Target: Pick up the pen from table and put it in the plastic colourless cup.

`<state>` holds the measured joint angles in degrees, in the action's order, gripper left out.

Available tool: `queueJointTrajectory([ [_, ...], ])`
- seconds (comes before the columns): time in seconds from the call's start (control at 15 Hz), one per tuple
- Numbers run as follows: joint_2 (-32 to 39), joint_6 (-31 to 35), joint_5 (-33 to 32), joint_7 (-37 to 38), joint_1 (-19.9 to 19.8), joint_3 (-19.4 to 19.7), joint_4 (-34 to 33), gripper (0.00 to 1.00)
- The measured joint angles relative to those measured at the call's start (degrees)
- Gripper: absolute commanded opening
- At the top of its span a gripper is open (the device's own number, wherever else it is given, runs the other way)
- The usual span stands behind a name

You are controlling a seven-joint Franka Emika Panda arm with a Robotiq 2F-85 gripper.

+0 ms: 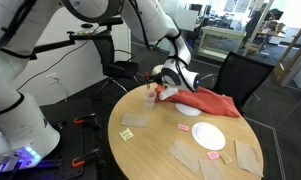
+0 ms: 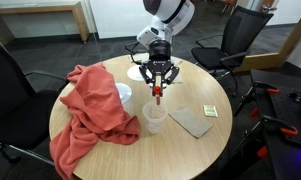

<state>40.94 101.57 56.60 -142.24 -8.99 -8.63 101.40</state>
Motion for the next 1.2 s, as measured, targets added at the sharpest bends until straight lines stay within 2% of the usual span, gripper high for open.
queueJointTrajectory([
  [0.93,6.32,-1.13,0.51,0.37,-0.07,1.30,-4.02,0.05],
  [1.0,6.61,-1.11,0.75,0.71,-0.07,1.37,-4.23,0.44],
  [1.13,7.02,-0.73,1.31,1.08,0.01,1.57,-4.49,0.52],
  [1.2,7.09,-0.49,1.67,1.25,0.10,1.74,-4.50,0.60],
])
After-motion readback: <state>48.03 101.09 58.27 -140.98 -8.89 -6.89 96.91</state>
